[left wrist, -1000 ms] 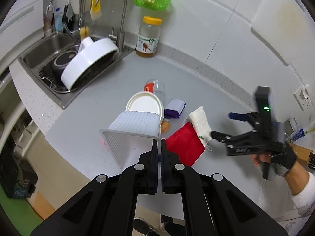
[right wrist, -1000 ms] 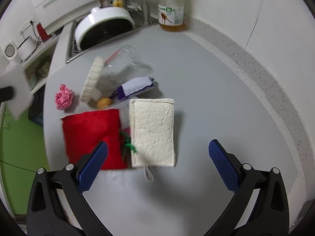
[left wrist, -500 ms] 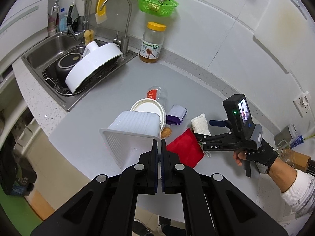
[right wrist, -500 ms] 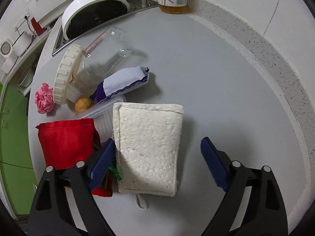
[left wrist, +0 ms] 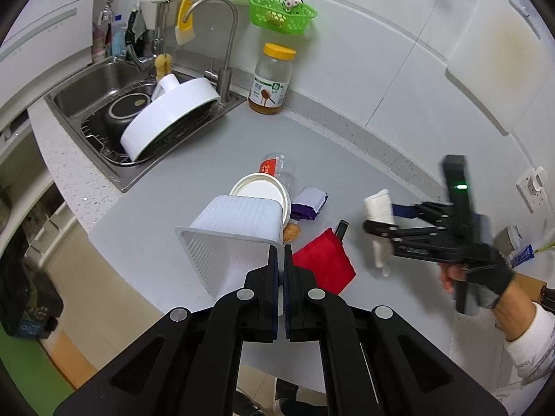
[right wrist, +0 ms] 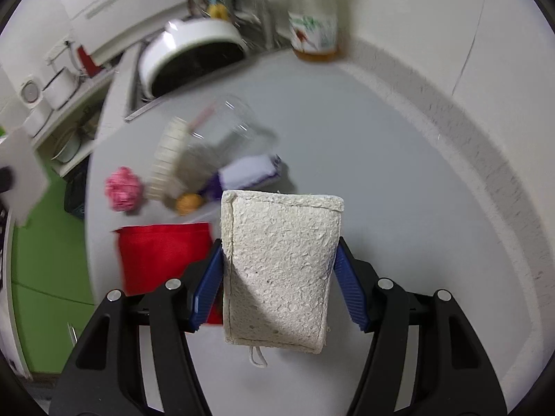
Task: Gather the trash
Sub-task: 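Grasp the beige sponge with the right gripper and lift it, then carry the paper box and sponge to the pink bin and release both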
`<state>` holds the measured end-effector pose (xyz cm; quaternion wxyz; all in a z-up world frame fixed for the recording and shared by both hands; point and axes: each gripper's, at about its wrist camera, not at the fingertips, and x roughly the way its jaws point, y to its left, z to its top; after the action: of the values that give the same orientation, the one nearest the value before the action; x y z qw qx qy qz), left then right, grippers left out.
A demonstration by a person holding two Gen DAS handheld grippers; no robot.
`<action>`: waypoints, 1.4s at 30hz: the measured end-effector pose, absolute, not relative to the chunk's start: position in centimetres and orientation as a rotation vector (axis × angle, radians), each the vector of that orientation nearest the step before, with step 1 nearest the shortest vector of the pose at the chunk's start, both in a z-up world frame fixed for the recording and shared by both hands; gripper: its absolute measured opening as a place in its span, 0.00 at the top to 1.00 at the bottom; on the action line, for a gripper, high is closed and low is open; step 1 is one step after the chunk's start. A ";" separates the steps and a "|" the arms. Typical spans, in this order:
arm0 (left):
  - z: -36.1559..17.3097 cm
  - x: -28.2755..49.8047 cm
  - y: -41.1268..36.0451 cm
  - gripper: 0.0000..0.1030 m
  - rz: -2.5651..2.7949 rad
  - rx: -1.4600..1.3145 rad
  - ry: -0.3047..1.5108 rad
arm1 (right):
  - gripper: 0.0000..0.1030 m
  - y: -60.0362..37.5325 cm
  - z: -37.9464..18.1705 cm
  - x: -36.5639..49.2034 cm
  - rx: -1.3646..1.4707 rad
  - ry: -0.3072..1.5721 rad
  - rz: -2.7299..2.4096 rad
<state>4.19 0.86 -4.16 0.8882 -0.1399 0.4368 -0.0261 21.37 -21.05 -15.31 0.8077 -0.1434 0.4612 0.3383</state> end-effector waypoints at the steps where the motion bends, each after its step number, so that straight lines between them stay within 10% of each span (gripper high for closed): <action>1: -4.0 3.8 0.9 0.98 -0.047 -0.295 0.902 | 0.40 -20.9 -14.1 20.4 -0.320 0.964 0.749; 26: -9.4 -24.6 14.9 0.98 0.556 -0.544 0.845 | 0.40 5.4 -13.5 -9.3 -0.580 0.792 1.459; 33: -18.4 -28.3 20.7 0.98 0.631 -0.624 0.857 | 0.40 13.8 -24.2 -13.3 -0.687 0.860 1.495; 42: -42.5 -28.6 25.9 0.98 0.643 -0.721 0.857 | 0.40 19.3 -45.9 -12.6 -0.760 0.882 1.506</action>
<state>-28.62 25.86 -42.53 0.7985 -0.3362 0.3993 0.2998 -12.63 19.33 -45.92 0.5803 -0.3253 0.3775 0.6442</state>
